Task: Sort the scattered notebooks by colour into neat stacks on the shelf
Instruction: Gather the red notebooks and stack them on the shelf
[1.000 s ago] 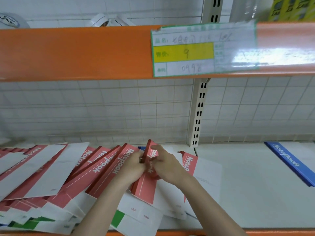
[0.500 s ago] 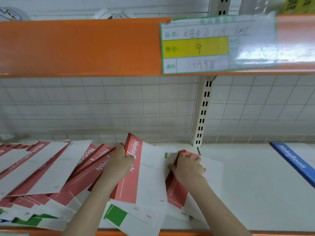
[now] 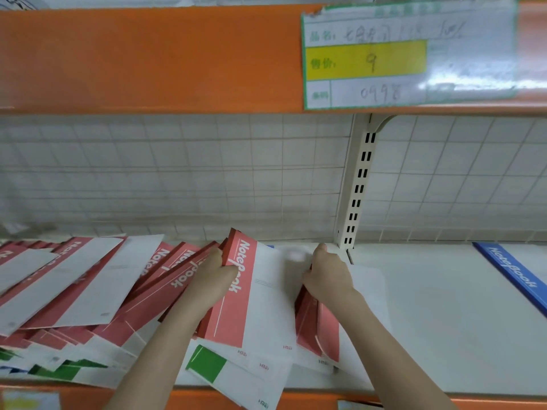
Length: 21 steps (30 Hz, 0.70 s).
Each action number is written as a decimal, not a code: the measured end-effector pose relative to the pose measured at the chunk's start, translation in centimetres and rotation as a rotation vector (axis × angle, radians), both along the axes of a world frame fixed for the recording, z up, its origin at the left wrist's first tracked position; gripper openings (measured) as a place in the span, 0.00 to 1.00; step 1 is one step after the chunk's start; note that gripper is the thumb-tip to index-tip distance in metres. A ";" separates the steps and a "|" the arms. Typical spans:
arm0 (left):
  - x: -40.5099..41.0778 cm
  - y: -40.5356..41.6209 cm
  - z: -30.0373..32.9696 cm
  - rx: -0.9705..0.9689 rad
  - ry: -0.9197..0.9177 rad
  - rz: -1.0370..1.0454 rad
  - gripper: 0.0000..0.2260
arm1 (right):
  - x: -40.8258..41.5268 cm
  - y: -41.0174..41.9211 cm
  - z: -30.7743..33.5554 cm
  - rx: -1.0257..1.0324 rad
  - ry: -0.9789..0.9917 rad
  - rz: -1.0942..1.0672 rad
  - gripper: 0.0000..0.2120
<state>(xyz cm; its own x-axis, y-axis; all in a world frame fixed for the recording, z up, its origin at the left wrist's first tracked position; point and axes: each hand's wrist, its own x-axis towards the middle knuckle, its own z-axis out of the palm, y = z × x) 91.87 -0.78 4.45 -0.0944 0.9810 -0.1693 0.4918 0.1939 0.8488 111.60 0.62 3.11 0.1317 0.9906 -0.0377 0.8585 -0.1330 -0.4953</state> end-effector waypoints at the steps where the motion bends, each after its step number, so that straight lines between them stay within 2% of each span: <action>1: 0.2 0.0 -0.2 -0.009 0.007 -0.015 0.06 | -0.1 0.1 0.5 0.031 0.050 0.009 0.07; 4: 0.5 0.1 -0.5 -0.013 0.000 -0.023 0.06 | -1.2 0.3 2.1 0.117 0.252 0.026 0.04; 6: 0.5 0.3 -0.7 -0.019 -0.024 -0.027 0.05 | -3.0 0.2 2.6 0.158 0.447 0.030 0.13; 9: 0.5 0.7 -0.8 0.019 -0.082 -0.011 0.05 | -6.3 -0.3 2.0 0.226 0.644 0.054 0.17; 11: 0.4 0.5 -0.5 0.063 -0.181 -0.050 0.13 | -7.9 -0.7 1.2 0.243 0.697 0.065 0.16; 13: 0.1 0.3 -0.4 0.030 -0.224 -0.122 0.13 | -8.5 -0.9 0.5 0.240 0.658 0.080 0.16; 16: -0.4 0.4 -0.8 -0.047 -0.082 -0.115 0.05 | -7.6 -0.8 -0.1 0.207 0.535 0.120 0.21; 18: -0.5 0.5 -0.7 -0.062 -0.025 -0.079 0.10 | -6.2 -0.3 -0.1 0.177 0.463 0.108 0.19; 19: -0.6 0.5 -0.6 -0.061 -0.011 -0.066 0.11 | -5.4 0.0 0.0 0.156 0.355 0.082 0.17; 21: -0.8 0.5 -0.3 -0.036 0.037 -0.052 0.10 | -3.6 0.5 0.0 0.054 -0.024 0.017 0.16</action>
<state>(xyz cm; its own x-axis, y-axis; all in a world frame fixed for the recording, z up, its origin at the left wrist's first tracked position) 91.04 -0.26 4.14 -0.0506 0.9782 -0.2016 0.5327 0.1972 0.8230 108.00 1.12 3.06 0.1147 0.9932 0.0191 0.8723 -0.0915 -0.4803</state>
